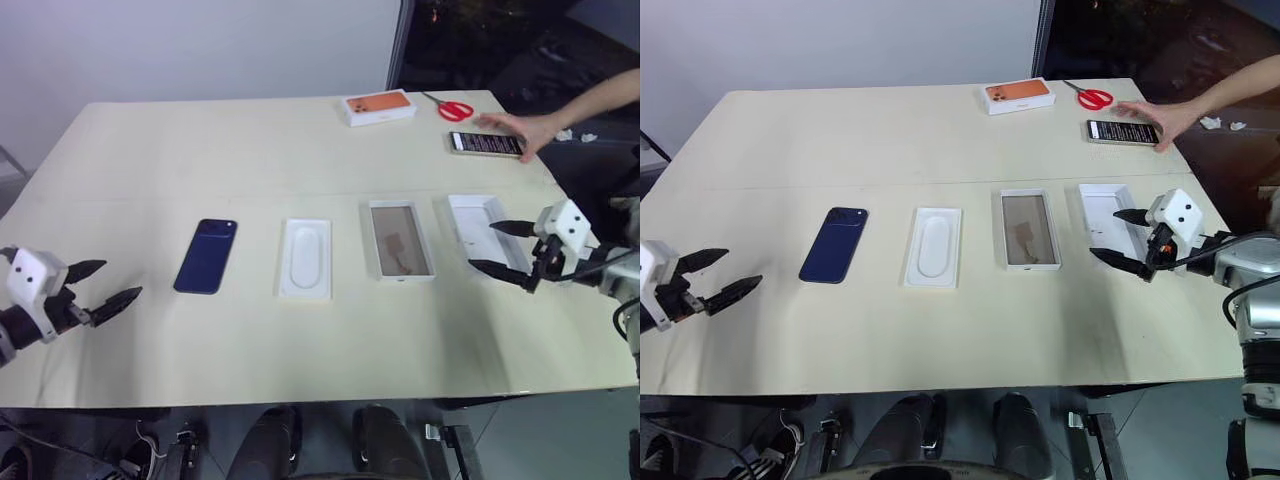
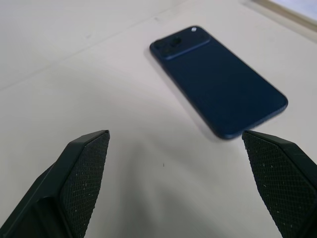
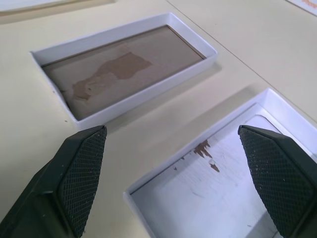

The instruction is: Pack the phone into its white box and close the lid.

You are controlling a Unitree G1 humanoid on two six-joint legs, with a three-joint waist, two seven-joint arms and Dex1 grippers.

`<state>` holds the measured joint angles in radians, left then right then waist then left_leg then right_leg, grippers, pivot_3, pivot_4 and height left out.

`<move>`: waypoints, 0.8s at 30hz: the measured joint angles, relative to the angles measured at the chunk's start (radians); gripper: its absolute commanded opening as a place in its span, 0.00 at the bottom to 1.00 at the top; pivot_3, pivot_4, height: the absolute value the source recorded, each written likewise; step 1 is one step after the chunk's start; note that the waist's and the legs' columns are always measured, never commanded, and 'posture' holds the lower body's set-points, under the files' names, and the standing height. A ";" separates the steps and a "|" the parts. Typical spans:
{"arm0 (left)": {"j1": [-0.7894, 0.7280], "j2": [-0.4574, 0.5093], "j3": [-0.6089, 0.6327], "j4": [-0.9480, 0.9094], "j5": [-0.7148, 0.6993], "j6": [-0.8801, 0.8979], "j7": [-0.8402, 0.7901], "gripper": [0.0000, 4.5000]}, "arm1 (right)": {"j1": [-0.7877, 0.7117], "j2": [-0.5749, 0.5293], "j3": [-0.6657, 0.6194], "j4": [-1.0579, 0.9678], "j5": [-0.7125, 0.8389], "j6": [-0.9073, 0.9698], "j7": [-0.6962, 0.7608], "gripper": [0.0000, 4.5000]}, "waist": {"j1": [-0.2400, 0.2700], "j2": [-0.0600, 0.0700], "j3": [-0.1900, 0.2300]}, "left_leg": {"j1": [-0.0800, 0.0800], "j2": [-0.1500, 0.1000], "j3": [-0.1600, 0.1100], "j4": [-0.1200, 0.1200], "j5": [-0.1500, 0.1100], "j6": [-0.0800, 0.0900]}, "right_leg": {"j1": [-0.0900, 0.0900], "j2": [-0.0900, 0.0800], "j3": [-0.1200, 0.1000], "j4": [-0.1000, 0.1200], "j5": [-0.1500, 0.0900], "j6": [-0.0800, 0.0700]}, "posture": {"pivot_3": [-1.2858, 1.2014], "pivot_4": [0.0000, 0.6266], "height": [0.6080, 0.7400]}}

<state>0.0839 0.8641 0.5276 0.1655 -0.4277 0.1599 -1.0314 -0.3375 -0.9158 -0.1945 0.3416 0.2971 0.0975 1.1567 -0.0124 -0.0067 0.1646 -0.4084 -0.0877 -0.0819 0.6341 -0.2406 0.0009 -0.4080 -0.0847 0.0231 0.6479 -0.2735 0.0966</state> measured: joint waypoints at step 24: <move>-0.054 -0.023 -0.005 -0.061 -0.030 0.077 0.052 1.00 | -0.026 0.004 0.013 0.033 -0.016 -0.015 -0.033 0.99 | 0.000 0.000 0.000 | 0.000 0.000 0.000 0.000 0.000 0.000 | 0.000 0.000 0.000 0.000 0.000 0.000 | 0.52 0.24 1.00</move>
<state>0.0302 0.8414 0.5221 0.1043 -0.4580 0.2369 -0.9790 -0.3636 -0.9118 -0.1811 0.3746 0.2809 0.0820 1.1238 -0.0127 -0.0065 0.1647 -0.4082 -0.0878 -0.0817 0.6340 -0.2403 0.0006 -0.4080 -0.0848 0.0229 0.6482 -0.2734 0.0967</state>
